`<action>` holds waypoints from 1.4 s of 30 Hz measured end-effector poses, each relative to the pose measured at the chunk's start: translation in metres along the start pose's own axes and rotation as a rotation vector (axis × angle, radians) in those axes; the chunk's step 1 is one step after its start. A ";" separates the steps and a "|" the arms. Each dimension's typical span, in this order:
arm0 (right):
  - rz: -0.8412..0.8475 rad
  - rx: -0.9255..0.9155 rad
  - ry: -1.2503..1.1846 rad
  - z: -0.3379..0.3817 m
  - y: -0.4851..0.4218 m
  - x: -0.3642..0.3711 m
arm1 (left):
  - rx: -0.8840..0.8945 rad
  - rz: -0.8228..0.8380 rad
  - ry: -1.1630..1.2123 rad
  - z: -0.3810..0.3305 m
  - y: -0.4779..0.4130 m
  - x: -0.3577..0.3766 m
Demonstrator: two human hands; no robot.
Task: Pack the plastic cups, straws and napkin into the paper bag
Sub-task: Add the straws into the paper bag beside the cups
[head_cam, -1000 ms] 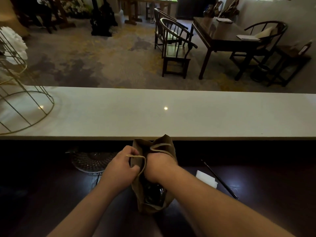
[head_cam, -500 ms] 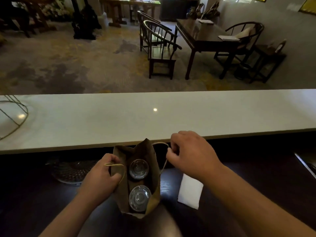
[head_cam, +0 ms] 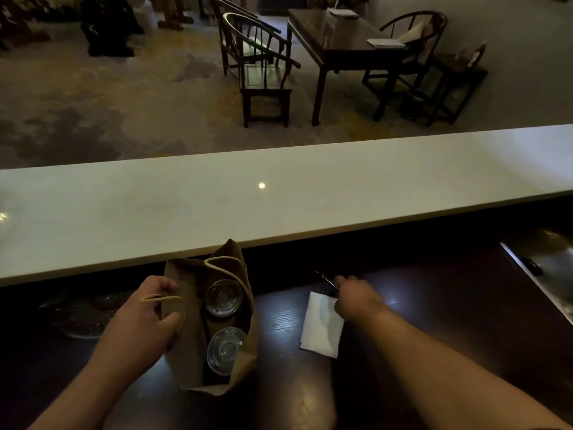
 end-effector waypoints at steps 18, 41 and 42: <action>-0.031 0.186 0.021 -0.028 -0.025 0.038 | -0.017 -0.012 -0.024 0.004 0.000 -0.001; -0.402 -0.355 -0.326 0.075 0.118 -0.090 | 0.030 0.001 0.041 0.008 -0.001 -0.002; -0.443 -0.394 -0.352 0.084 0.130 -0.107 | 0.039 0.003 0.041 0.008 -0.002 -0.002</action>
Point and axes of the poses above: each hand's wrist, its own y-axis away from the middle knuckle, its own x-axis out of the palm, z = x × y, the point moved 8 cm from there along -y, towards the middle knuckle, and after that the axes turned 6 degrees about y, right-handed, at the moved point
